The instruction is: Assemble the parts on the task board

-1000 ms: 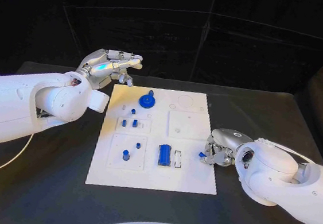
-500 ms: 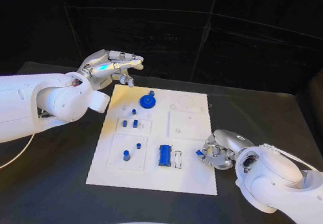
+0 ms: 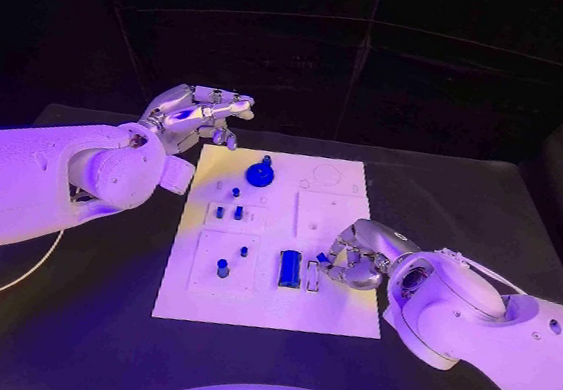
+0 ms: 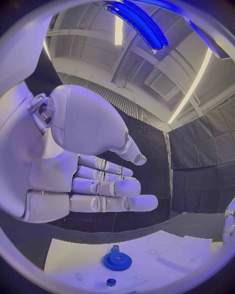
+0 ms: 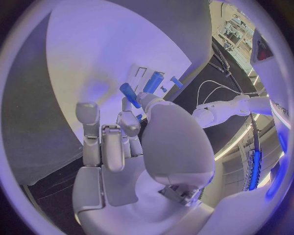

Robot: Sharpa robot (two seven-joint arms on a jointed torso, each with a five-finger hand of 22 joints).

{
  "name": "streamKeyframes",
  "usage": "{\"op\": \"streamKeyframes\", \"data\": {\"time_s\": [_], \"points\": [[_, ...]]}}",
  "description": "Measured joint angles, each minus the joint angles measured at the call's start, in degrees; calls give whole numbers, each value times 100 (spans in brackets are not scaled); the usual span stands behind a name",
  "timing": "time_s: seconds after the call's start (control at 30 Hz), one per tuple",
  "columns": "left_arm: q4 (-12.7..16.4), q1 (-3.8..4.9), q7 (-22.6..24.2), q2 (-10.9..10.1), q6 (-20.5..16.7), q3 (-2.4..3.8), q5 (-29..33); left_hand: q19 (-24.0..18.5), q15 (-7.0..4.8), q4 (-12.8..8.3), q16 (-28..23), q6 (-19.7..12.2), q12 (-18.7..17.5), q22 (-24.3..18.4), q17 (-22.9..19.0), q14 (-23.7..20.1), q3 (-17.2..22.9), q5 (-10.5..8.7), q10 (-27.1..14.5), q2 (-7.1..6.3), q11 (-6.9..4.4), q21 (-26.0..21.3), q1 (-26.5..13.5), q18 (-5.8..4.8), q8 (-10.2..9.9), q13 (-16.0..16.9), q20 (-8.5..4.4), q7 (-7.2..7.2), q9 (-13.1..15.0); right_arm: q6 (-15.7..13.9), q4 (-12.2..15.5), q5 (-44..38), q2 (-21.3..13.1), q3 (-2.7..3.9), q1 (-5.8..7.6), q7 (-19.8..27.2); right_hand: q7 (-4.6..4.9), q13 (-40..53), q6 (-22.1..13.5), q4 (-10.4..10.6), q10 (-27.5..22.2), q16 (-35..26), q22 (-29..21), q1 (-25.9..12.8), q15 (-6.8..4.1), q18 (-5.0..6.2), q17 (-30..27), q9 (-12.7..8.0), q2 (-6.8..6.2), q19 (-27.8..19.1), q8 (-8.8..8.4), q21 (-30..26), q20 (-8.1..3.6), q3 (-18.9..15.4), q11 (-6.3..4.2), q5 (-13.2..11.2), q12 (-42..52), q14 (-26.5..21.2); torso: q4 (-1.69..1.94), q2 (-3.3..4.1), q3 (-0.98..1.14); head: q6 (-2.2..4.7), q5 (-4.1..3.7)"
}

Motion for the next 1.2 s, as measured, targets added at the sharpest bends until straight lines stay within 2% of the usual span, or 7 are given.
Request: {"op": "streamKeyframes", "data": {"time_s": [0.23, 0.27, 0.47, 0.53, 0.63, 0.9, 1.2], "points": [[6, 0, -12, -21, 5, 0, 0, 0, 0, 0, 0, 0, 0, -5, 0, 0, 0, 0, 0, 0, 0, 0, 0, 0, 0, 0, 0, 0, 0, 51, -108, 216, 199, 1, -1, -33, -3, 24, 3, -214, 21, 29, 32, -273, 1, 0, 0, 1, -23, 21, 0, 27, 21, 278, 20, 53, 0, 1, 29, 4, -7, -6, 1], [8, 0, -13, -23, 5, -1, 0, 0, 0, 0, 0, 0, 0, -4, 0, 0, 0, 0, 0, 0, 0, 0, 0, 0, 0, 0, 0, 0, 0, 63, -119, 244, 217, 1, -1, -40, -19, 26, 19, -249, 51, 29, 32, -295, 1, 0, 0, 1, -37, 21, -1, 27, 21, 313, -10, 73, 0, 1, 30, 4, -8, -8, 8], [22, 0, -17, -29, 6, -2, 0, 0, 0, 0, 0, 0, 0, -4, 0, 0, 0, 0, 0, 0, 0, 0, 0, 0, 0, 0, 0, 0, 0, 189, -189, 394, 307, 1, -7, -95, -33, 34, 33, -261, 91, 29, 32, -476, 1, -1, 0, 11, -8, 21, 33, 27, 21, 314, -9, 127, 0, 1, 31, 5, -10, -29, 34], [25, 0, -17, -33, 6, -2, 0, 0, 0, 0, 0, 0, 0, -4, 1, 0, 0, 0, 0, 0, 0, 0, 0, 0, 0, 0, 0, 0, 0, 250, -200, 430, 323, 2, -7, -109, -55, 27, 55, -249, 105, 29, 26, -603, 1, 0, 0, 323, -19, 21, 44, 27, 21, 226, -23, 137, 0, 1, 31, 4, -10, -34, 38], [26, 0, -17, -35, 6, -2, 0, 0, 0, 0, 0, 0, 0, -4, 1, 0, 0, 0, 0, 0, 0, 0, 0, 0, 0, 0, 0, 0, 0, 340, -217, 468, 340, 6, -7, -129, -83, -13, 83, -193, 123, 29, 1, -725, 1, -1, 0, 432, 1, 21, 85, 27, 21, 74, -41, 99, -6, 1, 31, 4, -9, -36, 43], [28, 1, -17, -40, 5, -1, 0, 0, 0, 0, -1, 0, 23, -3, 1, 0, 0, 0, 0, 0, 0, 0, 0, 0, 0, 0, 0, 0, 0, 528, -238, 486, 344, 7, -5, -178, -96, -109, 134, -227, 140, 52, 12, -771, 0, 0, 5, 413, 46, 42, 51, 27, 1, -1, -58, 93, -95, 1, 27, 0, -4, -29, 49], [26, 1, -17, -40, 5, -1, 0, 0, 0, 0, -4, 0, 23, -3, 1, 0, 0, 0, 0, 0, 0, 0, 0, 0, 0, 0, 0, 0, 0, 585, -231, 411, 337, 14, -1, -229, -123, -96, 185, -238, 140, 52, 17, -801, 0, 0, 4, 427, 75, 62, 32, 27, -20, -50, -59, 118, -115, 1, 23, 0, -2, -24, 49]]}}
